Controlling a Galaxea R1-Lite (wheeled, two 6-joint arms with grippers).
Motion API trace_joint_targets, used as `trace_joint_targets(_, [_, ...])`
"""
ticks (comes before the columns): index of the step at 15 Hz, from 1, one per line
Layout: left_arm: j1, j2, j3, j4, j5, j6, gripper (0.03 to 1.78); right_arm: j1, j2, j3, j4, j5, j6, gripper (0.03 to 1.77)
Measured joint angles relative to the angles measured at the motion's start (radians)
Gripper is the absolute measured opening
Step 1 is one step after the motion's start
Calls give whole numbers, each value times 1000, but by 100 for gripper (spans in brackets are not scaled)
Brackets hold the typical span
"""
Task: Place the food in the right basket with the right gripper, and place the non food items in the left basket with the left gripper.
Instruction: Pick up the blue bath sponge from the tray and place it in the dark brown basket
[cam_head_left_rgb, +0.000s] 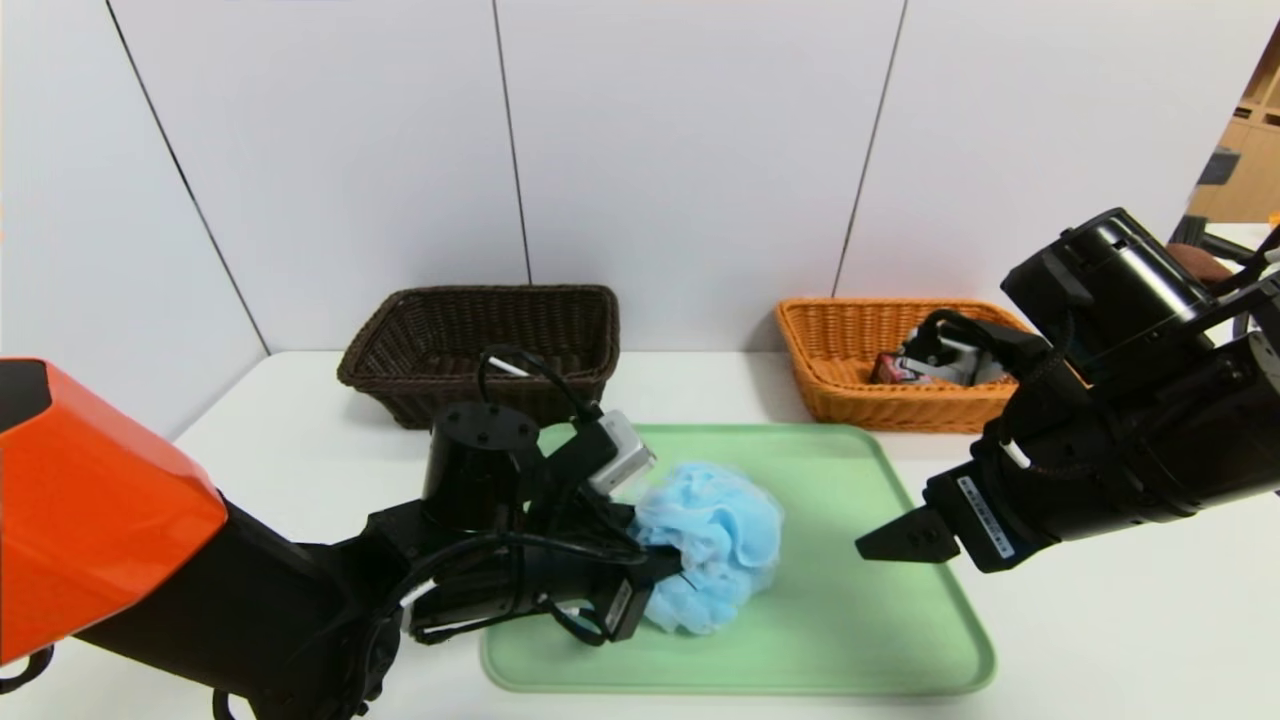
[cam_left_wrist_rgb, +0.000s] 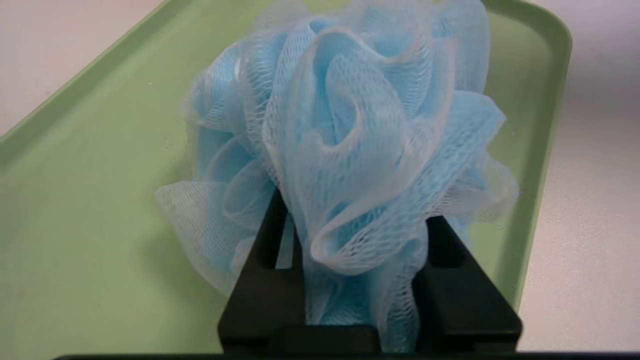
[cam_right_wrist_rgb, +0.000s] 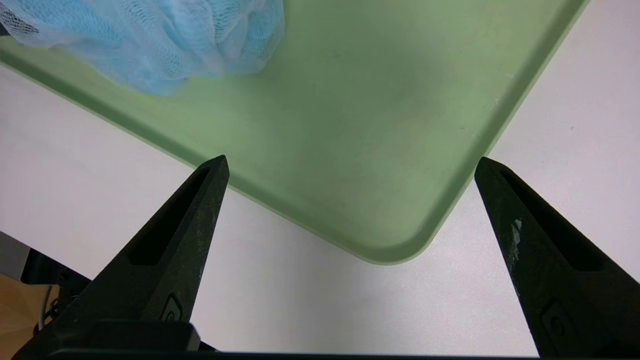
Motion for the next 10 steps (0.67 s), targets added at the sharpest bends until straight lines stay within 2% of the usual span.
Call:
trace_joint_targets(3, [21,-36,-16,6,42,-4,43,-1,1,0,-5,0,0,170])
trace_joint_targets(4, [34,-54,-22,11,46,-5,38,-1,1,0,-14,0,0,170])
trace_joint_targets(10, [105,-161,-104,135,47,-27,34,-1,8,-1,-21,1,1,170])
